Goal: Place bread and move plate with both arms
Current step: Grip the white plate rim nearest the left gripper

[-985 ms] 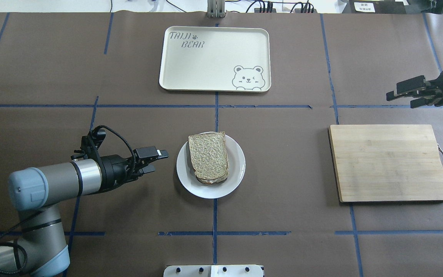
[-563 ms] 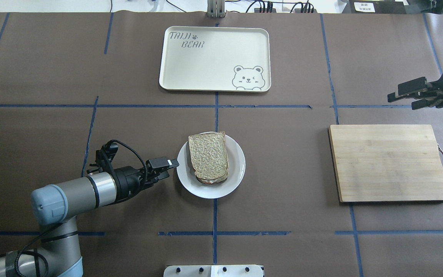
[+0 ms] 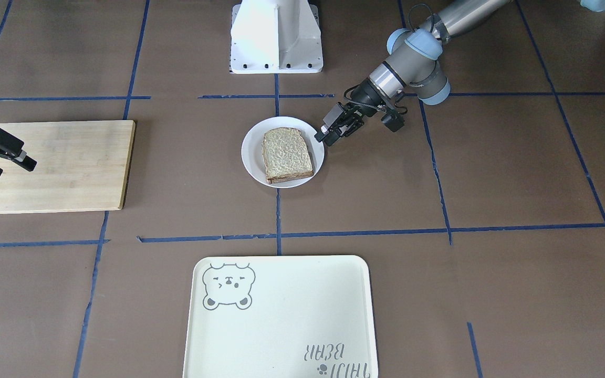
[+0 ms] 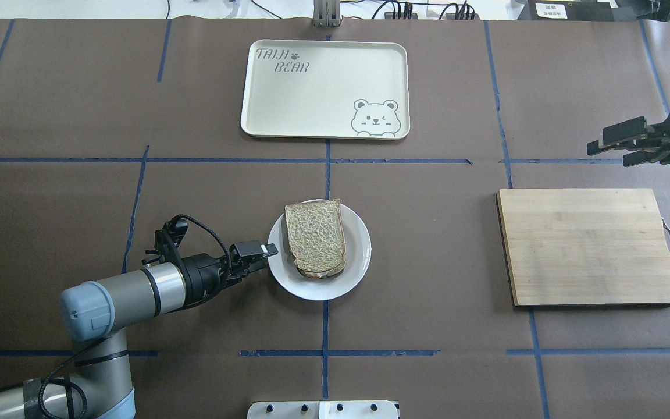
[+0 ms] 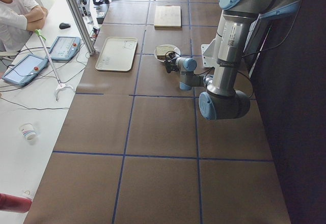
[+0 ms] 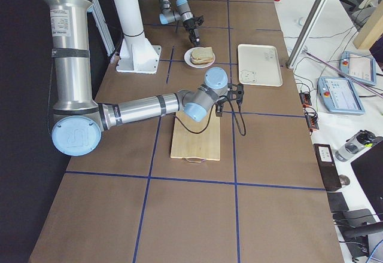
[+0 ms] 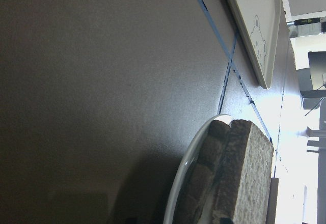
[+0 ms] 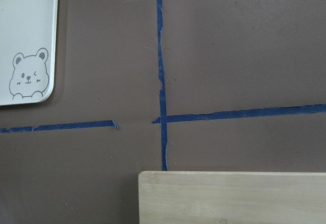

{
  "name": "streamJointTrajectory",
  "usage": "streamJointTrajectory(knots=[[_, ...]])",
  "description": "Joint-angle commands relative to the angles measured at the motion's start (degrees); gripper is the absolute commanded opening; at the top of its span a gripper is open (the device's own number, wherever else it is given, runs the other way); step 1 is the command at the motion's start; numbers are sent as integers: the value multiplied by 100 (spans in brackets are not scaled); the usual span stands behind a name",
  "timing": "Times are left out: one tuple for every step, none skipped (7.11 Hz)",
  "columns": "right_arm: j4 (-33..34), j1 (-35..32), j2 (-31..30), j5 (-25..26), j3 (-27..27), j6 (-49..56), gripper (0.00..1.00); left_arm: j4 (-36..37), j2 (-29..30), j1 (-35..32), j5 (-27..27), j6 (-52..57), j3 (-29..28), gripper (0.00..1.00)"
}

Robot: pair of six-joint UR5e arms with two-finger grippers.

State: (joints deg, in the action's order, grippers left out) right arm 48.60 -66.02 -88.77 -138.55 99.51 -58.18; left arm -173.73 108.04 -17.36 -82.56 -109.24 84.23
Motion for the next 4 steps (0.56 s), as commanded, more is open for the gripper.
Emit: streamJointTrajectory(knots=[[0,11,0,-5,-2,0,100,-169,181,13,3,-1,-283,60],[0,2,0,-5,7,0,100,-196,182,22,3,-1,-302,59],[-9,11,0,-5,7,0,100,-240,200,22,3,-10,-345,55],[-9,2,-9,-14,7,0,100,-241,217,22,3,-10,-381,52]])
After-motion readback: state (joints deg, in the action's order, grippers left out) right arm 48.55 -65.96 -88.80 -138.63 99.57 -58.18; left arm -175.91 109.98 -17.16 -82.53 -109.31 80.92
